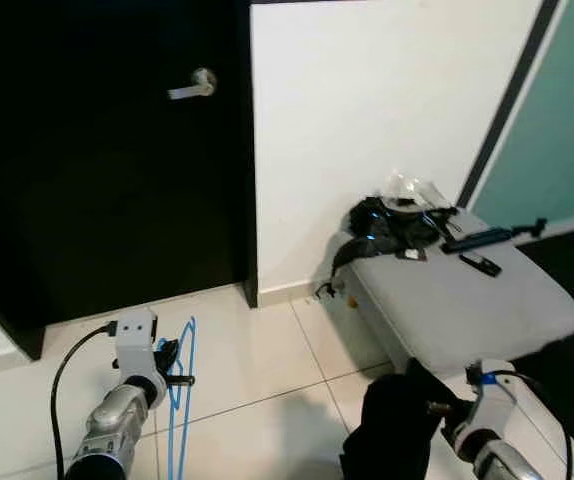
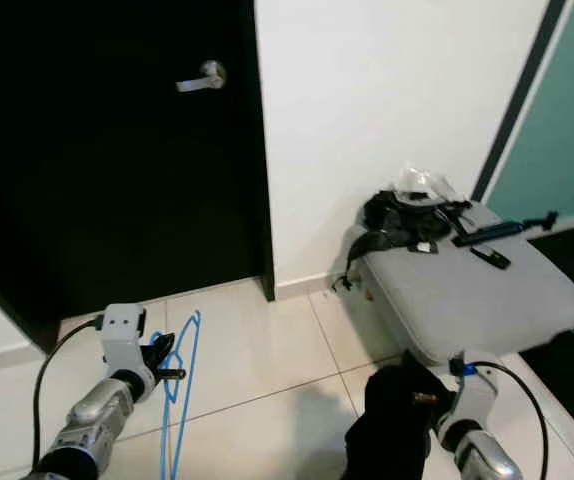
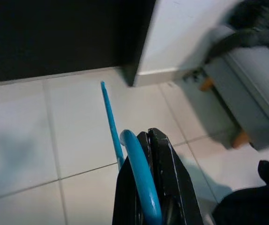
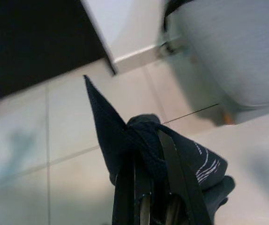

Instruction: Hang hanger

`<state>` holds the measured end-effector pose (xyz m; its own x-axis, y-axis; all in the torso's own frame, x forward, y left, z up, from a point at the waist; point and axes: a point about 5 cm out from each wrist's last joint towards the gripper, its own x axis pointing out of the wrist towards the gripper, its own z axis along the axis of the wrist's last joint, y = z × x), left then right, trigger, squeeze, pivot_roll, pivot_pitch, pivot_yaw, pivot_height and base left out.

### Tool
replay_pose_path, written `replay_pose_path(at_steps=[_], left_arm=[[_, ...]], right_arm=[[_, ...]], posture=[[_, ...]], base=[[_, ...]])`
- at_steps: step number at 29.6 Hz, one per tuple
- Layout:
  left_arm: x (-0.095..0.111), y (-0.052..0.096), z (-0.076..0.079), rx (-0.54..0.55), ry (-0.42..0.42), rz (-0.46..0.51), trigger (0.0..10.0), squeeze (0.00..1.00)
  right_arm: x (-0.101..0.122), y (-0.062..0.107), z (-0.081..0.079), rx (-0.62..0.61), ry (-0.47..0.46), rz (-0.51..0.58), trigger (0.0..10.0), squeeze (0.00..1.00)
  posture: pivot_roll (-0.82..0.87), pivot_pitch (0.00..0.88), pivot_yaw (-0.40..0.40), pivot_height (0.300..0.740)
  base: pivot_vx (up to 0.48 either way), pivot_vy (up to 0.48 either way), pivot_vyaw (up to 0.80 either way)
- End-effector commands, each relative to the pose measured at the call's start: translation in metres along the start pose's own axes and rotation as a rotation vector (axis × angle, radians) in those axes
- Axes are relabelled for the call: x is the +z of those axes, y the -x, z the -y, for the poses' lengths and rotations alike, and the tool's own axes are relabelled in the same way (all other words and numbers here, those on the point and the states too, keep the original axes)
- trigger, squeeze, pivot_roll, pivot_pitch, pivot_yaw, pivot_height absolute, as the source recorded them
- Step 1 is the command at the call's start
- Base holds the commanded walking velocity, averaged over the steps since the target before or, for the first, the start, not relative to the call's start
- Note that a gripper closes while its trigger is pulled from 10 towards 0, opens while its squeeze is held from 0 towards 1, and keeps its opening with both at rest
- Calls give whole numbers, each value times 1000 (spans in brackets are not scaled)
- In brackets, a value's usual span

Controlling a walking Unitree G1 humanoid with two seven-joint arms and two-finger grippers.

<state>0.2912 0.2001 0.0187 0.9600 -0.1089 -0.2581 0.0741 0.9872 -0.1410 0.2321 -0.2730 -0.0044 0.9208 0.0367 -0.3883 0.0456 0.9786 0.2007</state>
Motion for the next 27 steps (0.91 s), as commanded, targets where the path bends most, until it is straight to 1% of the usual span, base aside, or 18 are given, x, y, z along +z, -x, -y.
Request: replay_pose_path(at_steps=[1,5,8,11,13,20,27], left_arm=[[-3,2,0,0,-1,-2,10000,0],[-3,2,1,-7,-3,-2,10000,0],[-3,2,-1,-8,-7,-9,10000,0],[-3,2,-1,-18,-12,-13,10000,0],[-1,0,0,-28,-15,-17,10000,0],[2,-2,2,-48,-28,-19,10000,0],[2,-2,-1,-39,-21,-15,10000,0]], right_arm=[[2,0,-1,14,7,17,10000,0],[1,0,-1,20,5,20,10000,0],[-1,1,-2,19,-6,34,10000,0],[0,2,-1,5,-25,56,10000,0],[1,2,-2,7,-28,68,10000,0],[1,3,-4,10,-33,86,10000,0],[0,4,-5,40,-39,82,10000,0]], posture=[[50,89,-57,740],[51,88,-60,740],[42,85,-24,740],[41,87,-14,740],[33,96,7,740],[29,106,6,740],[33,100,-9,740]], base=[[0,0,763],[0,0,763],[0,0,763],[0,0,763],[0,0,763],[0,0,759],[0,0,762]])
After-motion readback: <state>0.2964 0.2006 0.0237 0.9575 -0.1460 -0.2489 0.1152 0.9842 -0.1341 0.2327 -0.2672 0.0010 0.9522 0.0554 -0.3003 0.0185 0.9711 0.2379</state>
